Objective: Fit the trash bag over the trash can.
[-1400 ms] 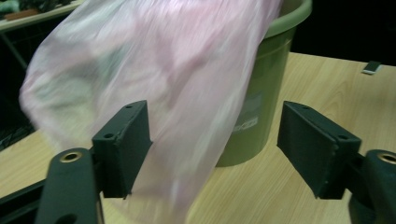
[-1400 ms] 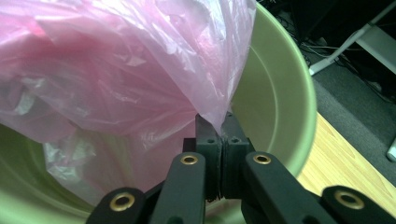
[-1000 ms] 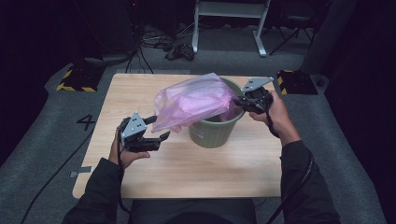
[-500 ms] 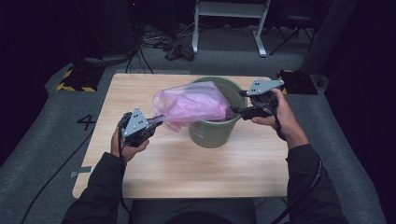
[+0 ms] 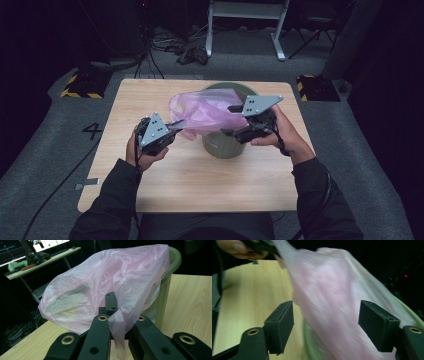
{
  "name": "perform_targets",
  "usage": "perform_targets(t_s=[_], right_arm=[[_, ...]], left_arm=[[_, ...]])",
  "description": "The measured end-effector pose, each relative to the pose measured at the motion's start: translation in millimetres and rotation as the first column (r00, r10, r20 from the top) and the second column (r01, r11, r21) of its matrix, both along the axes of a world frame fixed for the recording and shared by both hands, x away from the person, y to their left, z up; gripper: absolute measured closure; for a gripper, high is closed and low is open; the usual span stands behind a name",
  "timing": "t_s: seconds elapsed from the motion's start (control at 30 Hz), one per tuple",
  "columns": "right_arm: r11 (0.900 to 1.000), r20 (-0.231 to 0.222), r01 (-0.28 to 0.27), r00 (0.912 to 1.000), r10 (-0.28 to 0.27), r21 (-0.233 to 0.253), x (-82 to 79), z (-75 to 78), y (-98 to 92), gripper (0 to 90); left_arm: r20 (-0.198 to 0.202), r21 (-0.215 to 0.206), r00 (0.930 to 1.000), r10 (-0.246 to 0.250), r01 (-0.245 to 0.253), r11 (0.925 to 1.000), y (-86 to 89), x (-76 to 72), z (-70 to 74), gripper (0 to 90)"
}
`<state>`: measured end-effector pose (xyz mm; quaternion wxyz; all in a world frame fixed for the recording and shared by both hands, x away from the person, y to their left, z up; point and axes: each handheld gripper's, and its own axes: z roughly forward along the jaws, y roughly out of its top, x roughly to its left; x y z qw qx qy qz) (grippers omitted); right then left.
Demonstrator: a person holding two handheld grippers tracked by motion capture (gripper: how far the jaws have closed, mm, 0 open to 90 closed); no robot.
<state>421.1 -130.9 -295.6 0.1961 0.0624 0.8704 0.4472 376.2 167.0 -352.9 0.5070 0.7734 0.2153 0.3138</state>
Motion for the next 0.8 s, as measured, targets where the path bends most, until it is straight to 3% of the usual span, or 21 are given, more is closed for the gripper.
perform_targets(t_s=[0.1, 0.13, 0.17, 0.2, 0.23, 0.27, 0.33, 0.43, 0.5, 0.63, 0.8], right_arm=[[1.0, 0.025, -0.009, 0.9996, 0.009, -0.021, -7.1, -1.5, 8.9, 28.8], [1.0, 0.039, 0.0, 0.9992, 0.001, -0.027, -8.7, -2.3, 12.0, 32.8], [0.998, 0.059, 0.031, 0.9978, -0.028, -0.048, -9.0, -3.7, 15.6, 45.2], [0.998, 0.059, 0.031, 0.9978, -0.028, -0.048, -9.0, -3.7, 15.6, 45.2], [0.998, 0.059, 0.039, 0.9976, -0.036, -0.058, -8.1, -4.3, 16.3, 51.8], [0.996, 0.05, 0.059, 0.9972, -0.056, -0.073, -5.6, -6.4, 16.4, 65.7], [0.994, 0.056, 0.07, 0.9963, -0.066, -0.079, -5.1, -7.7, 16.0, 69.4], [0.994, 0.055, 0.095, 0.9942, -0.093, -0.049, -4.6, -10.2, 11.6, 80.7], [0.994, 0.063, 0.104, 0.9928, -0.102, -0.037, -5.8, -10.3, 7.8, 84.7], [0.991, 0.072, 0.128, 0.9895, -0.125, -0.036, -7.1, -7.3, -1.0, 86.2], [0.986, 0.066, 0.167, 0.9838, -0.167, -0.001, -5.0, -2.2, -23.0, 86.5]], left_arm=[[0.0, -0.016, 0.9998, -0.02, 0.02, 0.9997, -7.1, -0.4, 4.5, 89.3], [0.002, -0.021, 0.9996, -0.027, 0.027, 0.9994, -8.7, -0.7, 5.6, 89.3], [0.008, -0.02, 0.9994, -0.035, 0.035, 0.9992, -11.6, -1.5, 7.6, 88.7], [0.01, -0.017, 0.9991, -0.04, 0.041, 0.999, -13.3, -2.3, 8.6, 88.7], [0.014, -0.011, 0.9987, -0.048, 0.049, 0.9988, -15.5, -3.0, 9.9, 88.4], [0.016, -0.008, 0.9984, -0.054, 0.054, 0.9985, -17.9, -3.9, 10.9, 86.6], [0.016, -0.004, 0.9971, -0.074, 0.074, 0.9973, -21.3, -5.8, 12.7, 86.4], [0.019, 0.004, 0.9954, -0.094, 0.094, 0.9956, -25.7, -8.8, 15.0, 83.7], [0.021, 0.008, 0.9955, -0.092, 0.092, 0.9957, -27.3, -10.3, 16.0, 77.4], [-0.002, 0.035, 0.9975, -0.07, 0.07, 0.9969, -28.8, -13.3, 16.6, 40.1], [-0.017, 0.028, 0.9953, -0.095, 0.096, 0.995, -21.2, -20.6, 13.0, 34.3]])
